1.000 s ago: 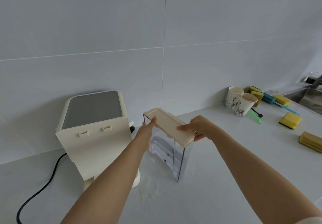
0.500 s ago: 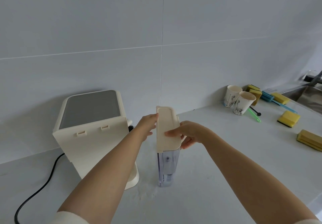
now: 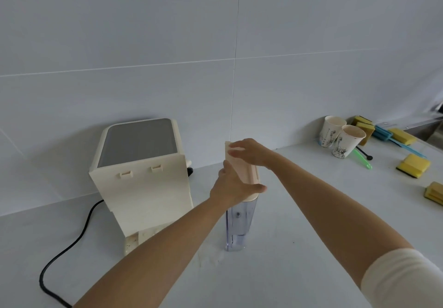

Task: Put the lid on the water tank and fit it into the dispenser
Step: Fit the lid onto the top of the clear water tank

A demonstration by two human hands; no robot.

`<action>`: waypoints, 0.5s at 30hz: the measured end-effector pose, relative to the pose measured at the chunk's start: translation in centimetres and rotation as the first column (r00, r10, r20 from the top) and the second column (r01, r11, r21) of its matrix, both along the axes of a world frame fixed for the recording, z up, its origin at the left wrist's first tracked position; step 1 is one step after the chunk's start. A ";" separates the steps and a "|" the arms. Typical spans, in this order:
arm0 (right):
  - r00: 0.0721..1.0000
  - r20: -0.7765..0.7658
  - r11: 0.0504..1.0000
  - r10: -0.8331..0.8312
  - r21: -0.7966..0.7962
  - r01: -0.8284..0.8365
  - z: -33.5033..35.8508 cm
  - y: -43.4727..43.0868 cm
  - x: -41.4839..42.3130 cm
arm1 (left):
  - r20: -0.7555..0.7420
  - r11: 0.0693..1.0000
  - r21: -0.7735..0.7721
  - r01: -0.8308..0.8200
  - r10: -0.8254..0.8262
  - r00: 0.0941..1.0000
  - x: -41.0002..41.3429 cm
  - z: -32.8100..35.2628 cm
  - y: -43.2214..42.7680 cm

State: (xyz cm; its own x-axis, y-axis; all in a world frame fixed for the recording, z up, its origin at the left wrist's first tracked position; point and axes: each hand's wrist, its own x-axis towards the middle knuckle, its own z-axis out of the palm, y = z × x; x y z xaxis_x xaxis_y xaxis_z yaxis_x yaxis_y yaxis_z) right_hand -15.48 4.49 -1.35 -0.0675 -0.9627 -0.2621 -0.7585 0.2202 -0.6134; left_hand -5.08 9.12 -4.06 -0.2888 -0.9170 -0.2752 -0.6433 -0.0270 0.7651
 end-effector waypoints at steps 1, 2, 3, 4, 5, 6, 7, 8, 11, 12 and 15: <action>1.000 -0.018 1.000 0.009 0.004 -0.009 -0.2 -0.1 0.2 | 0.046 1.000 -0.028 0.000 0.001 0.999 -0.2 0.0 0.3; 0.999 -0.032 1.000 0.015 0.007 -0.014 -0.3 -0.2 0.4 | 0.085 0.999 -0.051 0.000 0.005 0.996 -0.3 -0.1 0.4; 0.999 -0.041 1.000 0.026 0.006 -0.025 -0.5 -0.2 0.4 | 0.114 0.997 -0.075 0.003 0.005 0.993 -0.4 -0.2 0.6; 0.998 -0.054 0.999 0.041 0.007 -0.040 -0.6 -0.2 0.4 | 0.133 0.996 -0.093 0.006 0.006 0.991 -0.4 -0.3 0.7; 0.996 -0.072 0.998 0.059 0.003 -0.059 -0.7 -0.2 0.5 | 0.145 0.993 -0.114 0.009 0.008 0.989 -0.5 -0.4 0.8; 0.993 -0.090 0.998 0.070 -0.001 -0.071 -0.7 -0.2 0.5 | 0.153 0.991 -0.132 0.009 0.012 0.988 -0.5 -0.4 0.8; 0.991 -0.110 0.997 0.072 -0.002 -0.073 -0.8 -0.3 0.5 | 0.159 0.989 -0.146 0.008 0.015 0.987 -0.5 -0.4 0.9; 0.989 -0.132 0.998 0.069 0.002 -0.070 -0.7 -0.3 0.5 | 0.164 0.988 -0.154 0.006 0.019 0.986 -0.5 -0.5 0.9; 0.976 -0.209 0.998 0.062 -0.005 -0.064 -0.7 -0.3 0.4 | 0.200 0.980 -0.198 0.017 0.023 0.980 -0.3 -0.7 0.8; 0.970 -0.233 0.998 0.062 -0.012 -0.067 -0.7 -0.3 0.4 | 0.219 0.977 -0.211 0.028 0.019 0.976 -0.1 -0.8 0.7; 0.960 -0.277 0.998 0.048 -0.033 -0.060 -0.7 -0.2 0.6 | 0.270 0.971 -0.230 0.060 0.005 0.963 0.2 -0.9 0.4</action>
